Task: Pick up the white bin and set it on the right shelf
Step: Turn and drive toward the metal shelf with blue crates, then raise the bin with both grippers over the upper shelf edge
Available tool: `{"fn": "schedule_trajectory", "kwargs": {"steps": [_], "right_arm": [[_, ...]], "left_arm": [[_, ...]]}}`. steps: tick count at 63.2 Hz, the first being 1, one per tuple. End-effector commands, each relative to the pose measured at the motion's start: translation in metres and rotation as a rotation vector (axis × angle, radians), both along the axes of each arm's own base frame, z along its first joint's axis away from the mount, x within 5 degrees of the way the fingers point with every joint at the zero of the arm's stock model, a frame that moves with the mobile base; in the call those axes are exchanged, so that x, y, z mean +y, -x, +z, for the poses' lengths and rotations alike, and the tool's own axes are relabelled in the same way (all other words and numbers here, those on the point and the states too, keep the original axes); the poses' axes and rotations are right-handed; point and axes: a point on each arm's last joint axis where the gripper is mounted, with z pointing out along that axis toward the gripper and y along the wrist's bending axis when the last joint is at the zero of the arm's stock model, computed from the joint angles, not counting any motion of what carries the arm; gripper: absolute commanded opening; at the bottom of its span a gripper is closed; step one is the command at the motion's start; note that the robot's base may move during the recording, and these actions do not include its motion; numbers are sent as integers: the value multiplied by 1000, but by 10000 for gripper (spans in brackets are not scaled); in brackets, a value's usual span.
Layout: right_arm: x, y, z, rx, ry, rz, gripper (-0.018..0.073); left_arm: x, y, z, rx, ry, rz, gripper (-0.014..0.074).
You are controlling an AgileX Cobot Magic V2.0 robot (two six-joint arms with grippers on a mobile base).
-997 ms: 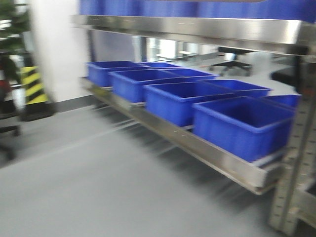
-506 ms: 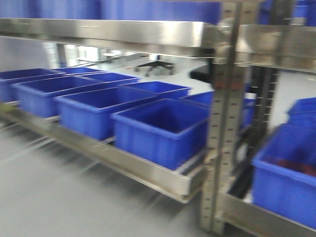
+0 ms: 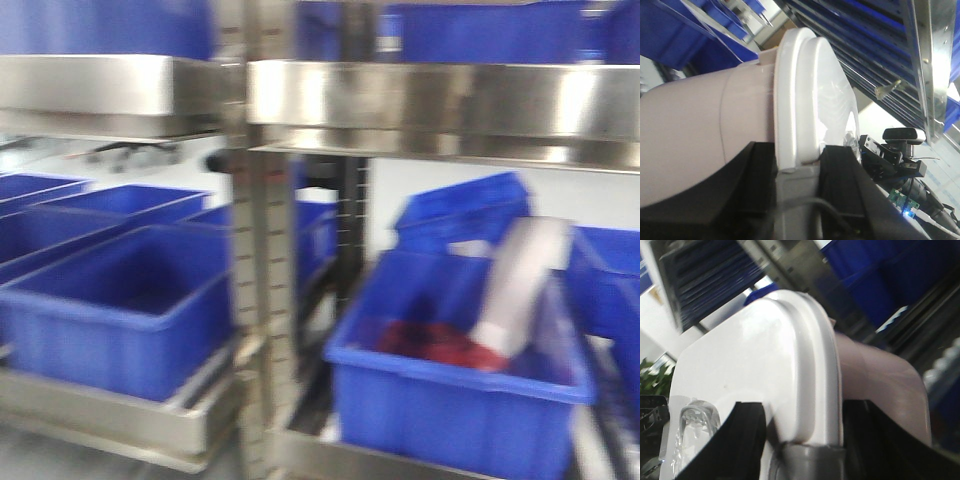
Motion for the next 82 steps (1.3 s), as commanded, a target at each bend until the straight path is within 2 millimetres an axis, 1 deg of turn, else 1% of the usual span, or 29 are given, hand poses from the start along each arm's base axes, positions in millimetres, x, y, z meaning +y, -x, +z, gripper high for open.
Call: {"fn": "schedule_trajectory", "kwargs": {"steps": [1,82], "right_arm": [[35,42,30,-120,-61,369,57],[35,42,30,-120,-61,369,57]], "left_arm": [[-25,49,33,-125,68,-323,-118],[-25,49,33,-123,68,-322,-118]]}}
